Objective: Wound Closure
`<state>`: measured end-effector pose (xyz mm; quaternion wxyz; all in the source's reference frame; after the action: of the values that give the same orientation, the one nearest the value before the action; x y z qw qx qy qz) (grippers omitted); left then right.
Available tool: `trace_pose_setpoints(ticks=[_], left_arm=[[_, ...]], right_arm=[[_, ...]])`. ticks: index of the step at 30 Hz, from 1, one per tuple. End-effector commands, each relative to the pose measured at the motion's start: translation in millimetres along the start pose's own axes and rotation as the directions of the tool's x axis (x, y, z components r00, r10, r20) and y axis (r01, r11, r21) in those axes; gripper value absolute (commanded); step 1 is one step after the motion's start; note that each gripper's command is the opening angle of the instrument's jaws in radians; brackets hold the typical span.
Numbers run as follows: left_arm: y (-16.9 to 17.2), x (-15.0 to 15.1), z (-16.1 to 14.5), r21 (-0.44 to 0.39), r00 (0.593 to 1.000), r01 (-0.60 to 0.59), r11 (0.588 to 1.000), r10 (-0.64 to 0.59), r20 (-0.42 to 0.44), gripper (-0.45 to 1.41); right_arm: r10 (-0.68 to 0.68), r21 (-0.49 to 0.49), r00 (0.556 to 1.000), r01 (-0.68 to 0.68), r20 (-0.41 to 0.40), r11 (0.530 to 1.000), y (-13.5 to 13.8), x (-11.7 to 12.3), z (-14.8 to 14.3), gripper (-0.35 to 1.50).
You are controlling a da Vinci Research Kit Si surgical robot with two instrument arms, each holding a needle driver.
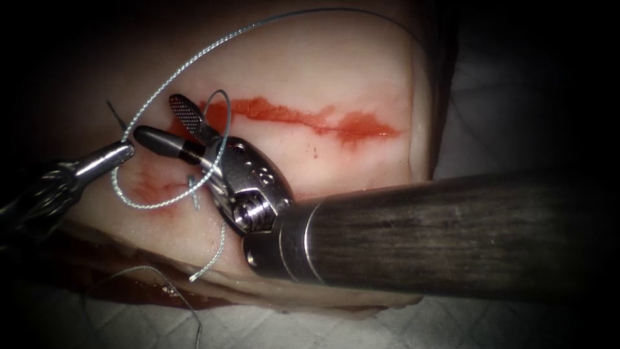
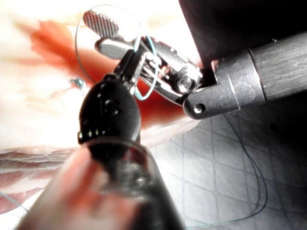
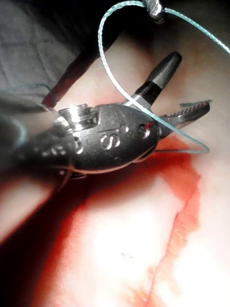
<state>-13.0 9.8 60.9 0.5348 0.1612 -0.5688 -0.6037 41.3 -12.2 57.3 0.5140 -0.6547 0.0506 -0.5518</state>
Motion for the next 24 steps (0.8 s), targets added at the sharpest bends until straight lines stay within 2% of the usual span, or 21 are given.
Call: trace_pose_setpoints(ticks=[1,7,11,13,15,17,19,21,24], left_arm=[[0.6,0.5,0.3,-0.012,1.0,0.002,1.0,-0.002,-0.003,-0.45],[3.8,0.6,-0.2,-0.07,1.0,-0.015,0.997,0.014,-0.015,-0.45],[6.4,2.4,0.3,-0.146,0.998,-0.037,0.989,0.029,-0.06,-0.45],[8.0,4.2,1.4,-0.211,0.996,-0.057,0.976,0.039,-0.085,-0.45],[8.6,5.0,2.1,-0.212,0.994,-0.054,0.976,0.031,-0.106,-0.45],[9.0,5.5,2.9,-0.213,0.992,-0.044,0.976,0.019,-0.121,-0.45],[9.4,5.9,3.8,-0.211,0.992,-0.034,0.977,0.007,-0.125,-0.45],[9.7,5.8,4.7,-0.206,0.992,-0.032,0.978,0.006,-0.129,-0.45],[10.6,4.7,6.6,-0.176,0.988,-0.023,0.984,-0.005,-0.155,-0.45]], right_arm=[[0.0,-0.004,1.0,0.0,0.002,1.0,0.1,0.3,0.7,0.98],[-0.002,-0.012,1.0,0.002,0.007,1.0,-0.4,-0.2,-0.2,0.94],[0.005,-0.055,0.999,-0.002,0.043,0.998,-0.5,-0.4,-0.4,0.81],[0.006,-0.084,0.999,-0.002,0.041,0.996,-0.1,-0.4,-0.7,0.81],[0.008,-0.088,0.999,-0.004,0.048,0.996,0.2,-0.4,-0.7,0.79],[0.01,-0.094,0.998,-0.005,0.055,0.996,0.3,-0.5,-0.7,0.68],[0.012,-0.103,0.998,-0.005,0.067,0.995,0.5,-0.5,-0.7,0.64],[0.014,-0.118,0.997,-0.005,0.074,0.993,0.5,-0.6,-0.7,0.63],[0.015,-0.148,0.998,-0.005,0.067,0.989,0.7,-0.6,-0.7,0.49]])
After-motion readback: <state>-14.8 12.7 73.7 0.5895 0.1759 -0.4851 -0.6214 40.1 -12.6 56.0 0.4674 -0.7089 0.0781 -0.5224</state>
